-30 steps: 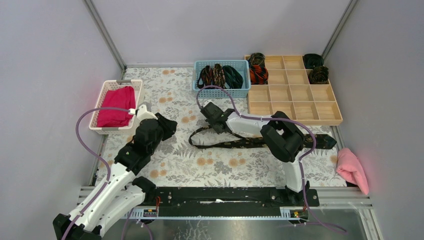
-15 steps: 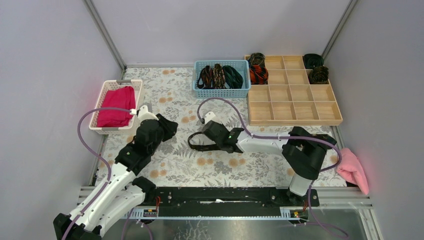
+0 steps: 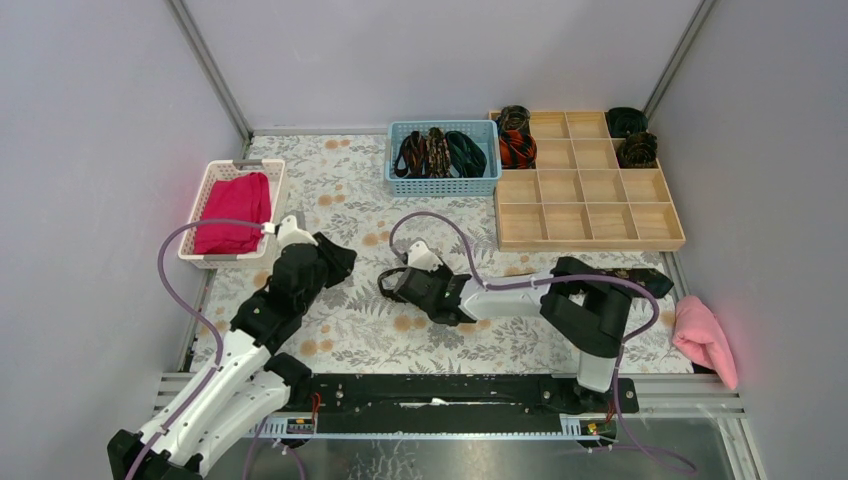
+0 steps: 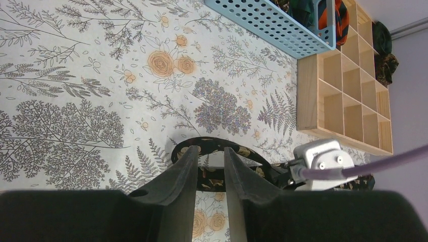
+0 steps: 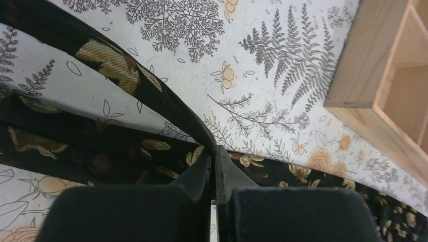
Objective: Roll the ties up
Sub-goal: Flatten out the tie at the center of the board.
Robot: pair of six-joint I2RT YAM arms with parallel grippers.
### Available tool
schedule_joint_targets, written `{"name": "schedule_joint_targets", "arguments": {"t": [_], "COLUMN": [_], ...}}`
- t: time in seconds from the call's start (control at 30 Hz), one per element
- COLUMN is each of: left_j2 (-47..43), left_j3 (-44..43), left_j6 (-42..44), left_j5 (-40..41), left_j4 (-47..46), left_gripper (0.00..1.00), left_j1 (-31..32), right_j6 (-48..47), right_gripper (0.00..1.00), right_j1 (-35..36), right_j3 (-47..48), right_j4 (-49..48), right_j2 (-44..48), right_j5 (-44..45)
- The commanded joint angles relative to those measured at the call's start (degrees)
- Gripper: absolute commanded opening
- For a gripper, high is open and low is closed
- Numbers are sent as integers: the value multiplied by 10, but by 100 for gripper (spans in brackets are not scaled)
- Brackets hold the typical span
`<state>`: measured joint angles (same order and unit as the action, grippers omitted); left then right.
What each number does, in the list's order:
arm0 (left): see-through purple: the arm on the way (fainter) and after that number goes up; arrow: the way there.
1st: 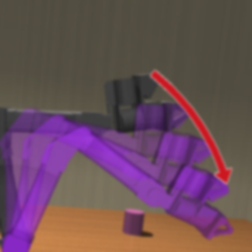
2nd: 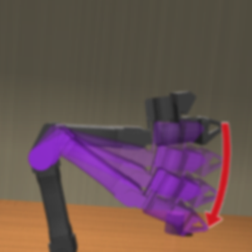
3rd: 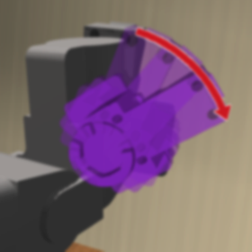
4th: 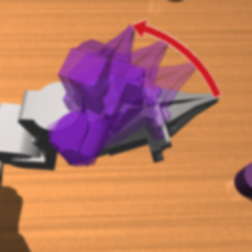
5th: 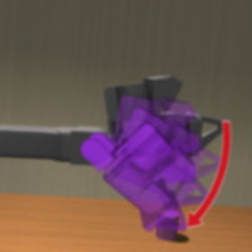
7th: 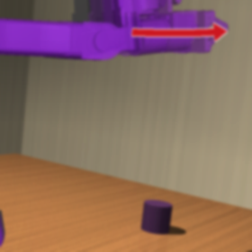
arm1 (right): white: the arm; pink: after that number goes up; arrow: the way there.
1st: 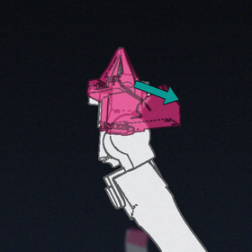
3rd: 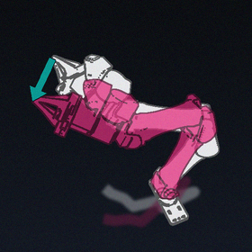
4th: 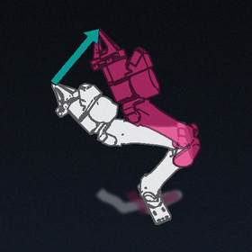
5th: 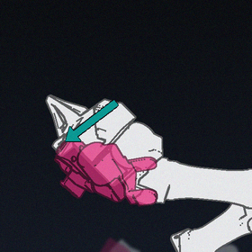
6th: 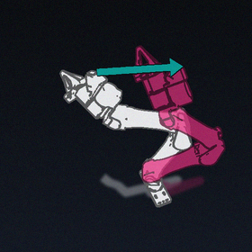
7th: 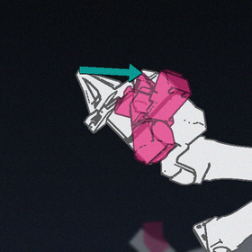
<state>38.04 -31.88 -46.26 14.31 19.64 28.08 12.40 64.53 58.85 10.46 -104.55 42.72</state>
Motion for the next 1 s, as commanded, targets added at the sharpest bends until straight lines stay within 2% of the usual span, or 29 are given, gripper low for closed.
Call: {"name": "schedule_joint_targets", "arguments": {"t": [0.0,0.17,0.3,0.37,0.53,0.8,0.97], "left_j2": [-12,-27,-49,-61,-86,-116,-127], "left_j3": [9,14,18,19,17,13,24], "left_j6": [15,14,14,14,15,11,5], "left_j5": [-5,-2,13,19,22,20,15], "left_j4": [-19,-16,-8,0,17,46,50], "left_gripper": [32,32,32,32,32,32,32], "left_j1": [-4,-4,-4,-4,-4,-4,-4], "right_j6": [2,-53,-117,-130,-239,-339,-401], "right_gripper": [0,0,0,0,0,0,0], "right_j1": [30,33,37,39,85,141,146], "right_j3": [27,48,18,6,-48,-43,-40], "right_j4": [7,3,-61,-78,-245,-348,-398], "right_j2": [-23,-68,-91,-98,-95,-134,-167], "right_j5": [148,245,293,294,283,285,312]}}
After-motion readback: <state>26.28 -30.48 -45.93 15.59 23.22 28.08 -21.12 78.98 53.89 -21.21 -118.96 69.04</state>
